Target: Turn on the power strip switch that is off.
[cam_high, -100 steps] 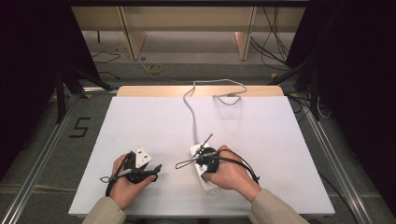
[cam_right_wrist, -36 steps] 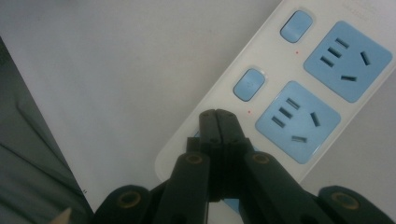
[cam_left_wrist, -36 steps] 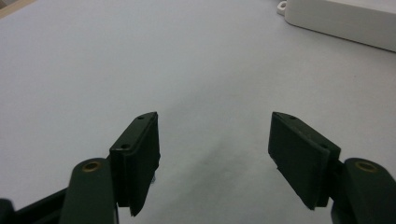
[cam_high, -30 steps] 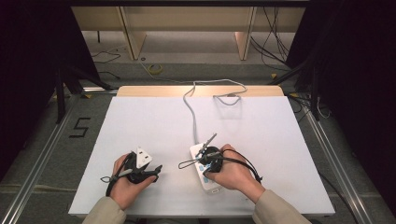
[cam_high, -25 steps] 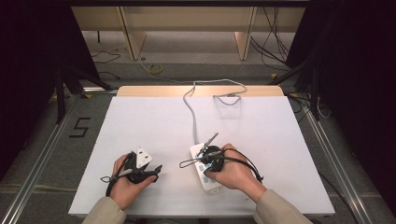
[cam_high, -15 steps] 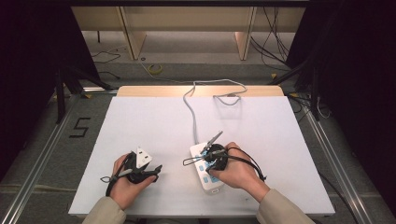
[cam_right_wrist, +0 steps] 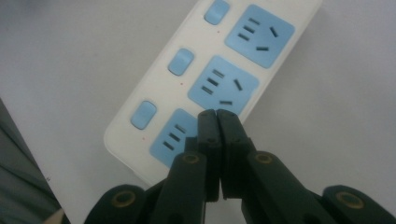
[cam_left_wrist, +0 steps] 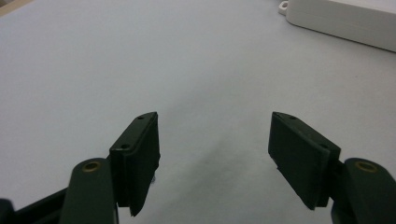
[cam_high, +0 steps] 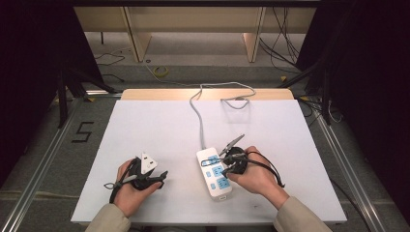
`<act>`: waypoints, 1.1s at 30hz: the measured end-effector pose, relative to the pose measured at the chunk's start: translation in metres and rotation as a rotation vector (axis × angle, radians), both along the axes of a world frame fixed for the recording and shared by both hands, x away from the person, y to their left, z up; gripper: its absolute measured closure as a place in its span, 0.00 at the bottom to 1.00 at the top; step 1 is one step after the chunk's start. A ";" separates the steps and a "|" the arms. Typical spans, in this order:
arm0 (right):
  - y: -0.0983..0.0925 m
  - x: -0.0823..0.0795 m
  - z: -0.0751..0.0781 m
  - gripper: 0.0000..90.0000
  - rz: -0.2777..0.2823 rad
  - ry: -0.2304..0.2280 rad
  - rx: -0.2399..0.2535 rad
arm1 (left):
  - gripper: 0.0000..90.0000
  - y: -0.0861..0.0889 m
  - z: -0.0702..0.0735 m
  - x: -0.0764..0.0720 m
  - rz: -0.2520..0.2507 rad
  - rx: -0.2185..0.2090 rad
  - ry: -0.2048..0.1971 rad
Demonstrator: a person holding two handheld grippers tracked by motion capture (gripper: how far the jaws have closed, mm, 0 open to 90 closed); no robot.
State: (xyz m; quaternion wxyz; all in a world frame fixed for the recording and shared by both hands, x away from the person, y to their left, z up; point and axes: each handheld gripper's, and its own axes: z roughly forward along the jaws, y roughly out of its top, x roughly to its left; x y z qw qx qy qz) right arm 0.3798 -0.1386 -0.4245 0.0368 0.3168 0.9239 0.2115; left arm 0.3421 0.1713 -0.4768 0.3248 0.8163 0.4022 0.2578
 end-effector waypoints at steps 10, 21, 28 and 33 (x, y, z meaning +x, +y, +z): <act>-0.025 0.002 -0.002 0.96 -0.056 -0.025 0.039 | 0.37 0.000 0.000 0.000 0.001 0.001 0.001; -0.051 0.005 -0.004 0.94 -0.123 -0.063 0.063 | 0.37 0.001 0.000 0.000 0.003 -0.001 -0.002; -0.064 0.005 -0.008 0.92 -0.159 -0.077 0.085 | 0.37 0.001 0.000 0.000 0.006 -0.003 -0.002; -0.076 0.004 -0.011 0.90 -0.190 -0.091 0.092 | 0.37 0.002 0.000 0.000 0.009 -0.006 0.000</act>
